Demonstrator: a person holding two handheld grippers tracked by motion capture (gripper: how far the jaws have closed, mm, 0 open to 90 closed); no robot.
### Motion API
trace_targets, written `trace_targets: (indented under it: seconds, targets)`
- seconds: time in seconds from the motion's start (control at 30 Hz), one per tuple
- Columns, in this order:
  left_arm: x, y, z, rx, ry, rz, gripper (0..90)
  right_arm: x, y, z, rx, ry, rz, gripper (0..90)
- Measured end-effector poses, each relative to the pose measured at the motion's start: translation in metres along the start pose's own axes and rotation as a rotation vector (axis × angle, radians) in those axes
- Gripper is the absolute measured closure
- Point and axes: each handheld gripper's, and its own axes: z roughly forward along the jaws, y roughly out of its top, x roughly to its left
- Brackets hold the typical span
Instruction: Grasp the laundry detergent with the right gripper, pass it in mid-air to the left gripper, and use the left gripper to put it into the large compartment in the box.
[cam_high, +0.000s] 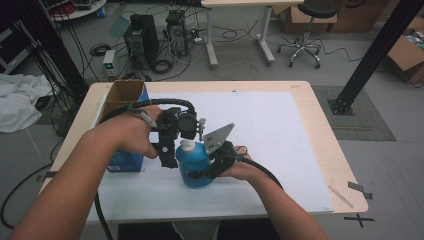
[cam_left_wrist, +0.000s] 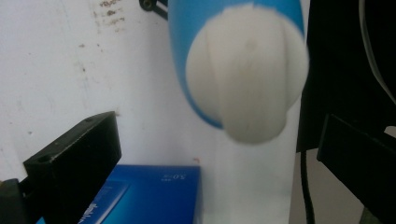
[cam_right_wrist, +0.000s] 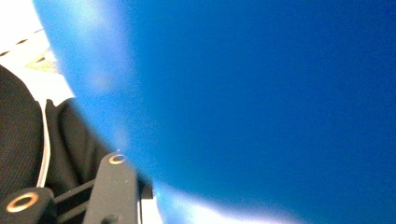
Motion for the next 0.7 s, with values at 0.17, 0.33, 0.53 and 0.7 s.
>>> trace_targets:
  seconds: [0.17,0.33,0.53,0.7]
  targets:
    - [-0.002,0.001,0.005,-0.005,-0.012,-0.004,0.1,-0.001,0.003,0.008,-0.013,-0.004,0.007,47.0]
    - [-0.002,0.002,0.009,-0.009,-0.018,-0.007,0.1,0.0,0.011,0.016,-0.017,-0.014,-0.001,47.1]
    - [-0.004,0.003,0.011,-0.012,-0.016,-0.004,0.1,0.0,0.015,0.022,-0.017,-0.014,0.015,47.0]
    - [-0.006,0.003,0.012,-0.014,-0.013,-0.012,0.1,0.0,0.019,0.025,-0.022,-0.012,0.002,47.0]
